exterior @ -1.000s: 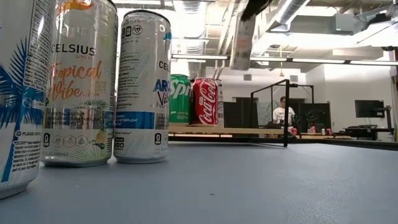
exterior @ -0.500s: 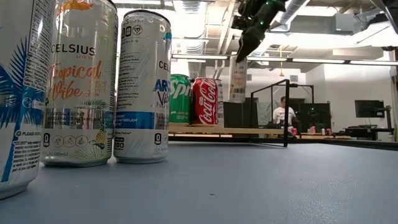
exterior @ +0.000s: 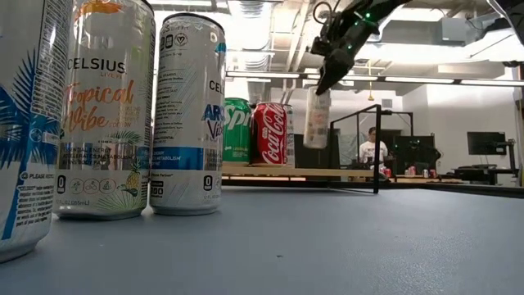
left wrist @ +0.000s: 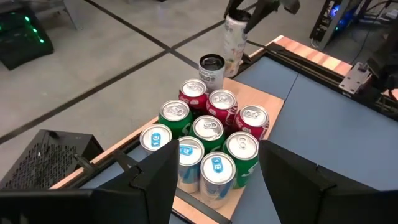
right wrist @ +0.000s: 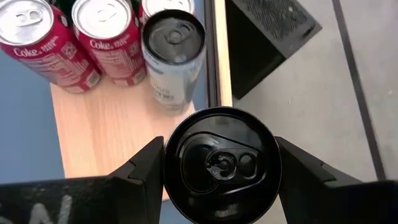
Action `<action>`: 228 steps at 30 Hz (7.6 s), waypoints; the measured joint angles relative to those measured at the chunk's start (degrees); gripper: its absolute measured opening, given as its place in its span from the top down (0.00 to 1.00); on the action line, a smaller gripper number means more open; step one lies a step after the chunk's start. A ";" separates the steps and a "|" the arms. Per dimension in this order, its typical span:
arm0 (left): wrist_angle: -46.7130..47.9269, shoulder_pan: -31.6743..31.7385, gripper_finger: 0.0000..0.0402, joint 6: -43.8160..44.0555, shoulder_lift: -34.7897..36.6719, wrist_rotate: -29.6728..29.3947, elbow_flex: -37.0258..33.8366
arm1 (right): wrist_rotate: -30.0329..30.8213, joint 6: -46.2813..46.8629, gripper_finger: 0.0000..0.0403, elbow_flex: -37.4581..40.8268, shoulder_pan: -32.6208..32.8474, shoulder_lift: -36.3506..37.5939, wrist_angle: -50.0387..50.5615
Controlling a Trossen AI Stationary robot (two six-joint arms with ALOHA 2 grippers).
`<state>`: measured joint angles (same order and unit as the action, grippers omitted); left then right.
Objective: Place canned beverage on shelf
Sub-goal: Put the top right white yellow soda can on the shelf, then put the top white blue soda can on the shelf aligned with the other white blue soda can
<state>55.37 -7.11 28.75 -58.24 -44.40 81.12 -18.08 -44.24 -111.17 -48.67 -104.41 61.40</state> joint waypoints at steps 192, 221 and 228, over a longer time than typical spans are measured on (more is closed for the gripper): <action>5.62 0.09 0.49 -11.83 0.00 15.23 0.00 | -12.40 15.78 0.44 2.00 52.93 -19.04 -24.11; 3.44 0.09 0.49 -11.61 0.02 11.02 0.00 | 10.35 24.68 0.43 9.46 25.06 15.05 -11.32; 2.12 0.09 0.49 -10.03 0.02 7.06 0.00 | 10.34 20.89 0.43 20.17 18.40 17.76 -18.93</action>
<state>57.49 -7.03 18.72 -58.22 -37.34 81.12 -7.74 -23.35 -91.00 -30.27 -86.65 42.48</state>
